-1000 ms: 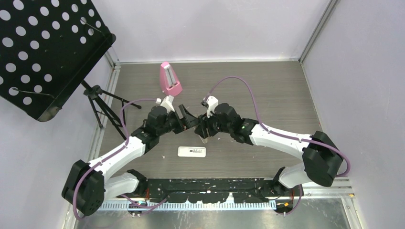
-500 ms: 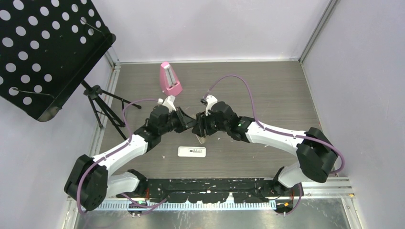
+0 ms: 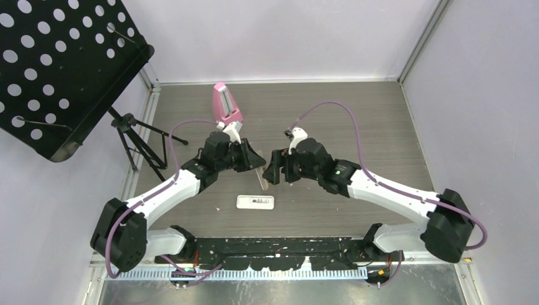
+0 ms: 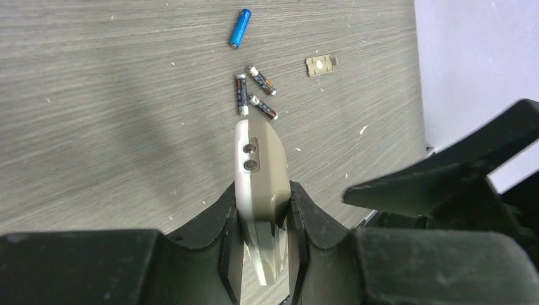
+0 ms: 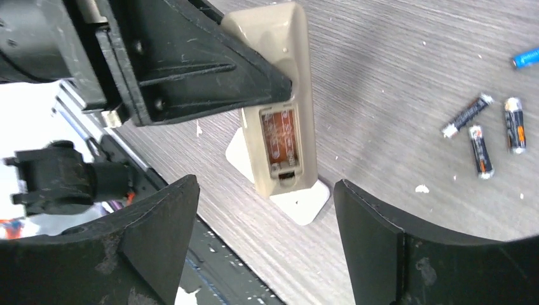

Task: Load the batteries into the remote control
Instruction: Pick up the remote control from the center of the board, then pick up the battery from the center of the board.

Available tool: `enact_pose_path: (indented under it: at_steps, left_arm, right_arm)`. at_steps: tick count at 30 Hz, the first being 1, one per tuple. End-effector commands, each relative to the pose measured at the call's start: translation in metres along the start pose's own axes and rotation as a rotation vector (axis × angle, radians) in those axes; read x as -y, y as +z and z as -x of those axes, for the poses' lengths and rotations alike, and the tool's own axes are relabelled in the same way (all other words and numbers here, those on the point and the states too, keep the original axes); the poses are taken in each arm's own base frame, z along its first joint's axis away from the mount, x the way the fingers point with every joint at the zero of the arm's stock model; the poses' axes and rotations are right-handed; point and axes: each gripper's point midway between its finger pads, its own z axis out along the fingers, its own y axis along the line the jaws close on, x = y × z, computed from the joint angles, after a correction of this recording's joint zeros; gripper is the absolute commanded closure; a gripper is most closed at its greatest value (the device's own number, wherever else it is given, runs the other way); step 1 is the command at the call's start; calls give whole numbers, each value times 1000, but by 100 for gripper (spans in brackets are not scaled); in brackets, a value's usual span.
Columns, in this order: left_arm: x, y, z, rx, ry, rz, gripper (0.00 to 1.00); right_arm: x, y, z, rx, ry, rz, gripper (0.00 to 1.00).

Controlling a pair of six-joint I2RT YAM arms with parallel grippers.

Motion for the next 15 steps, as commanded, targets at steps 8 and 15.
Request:
enact_pose_path:
  at_steps: [8,15]
  left_arm:
    - [22,1,12,-21,277,-124,100]
    - [56,-11,6,-1,439,-370,100]
  right_arm:
    - [85,-55,-1,24,256,-515,23]
    - [140,-78,2,28,389,-629,25]
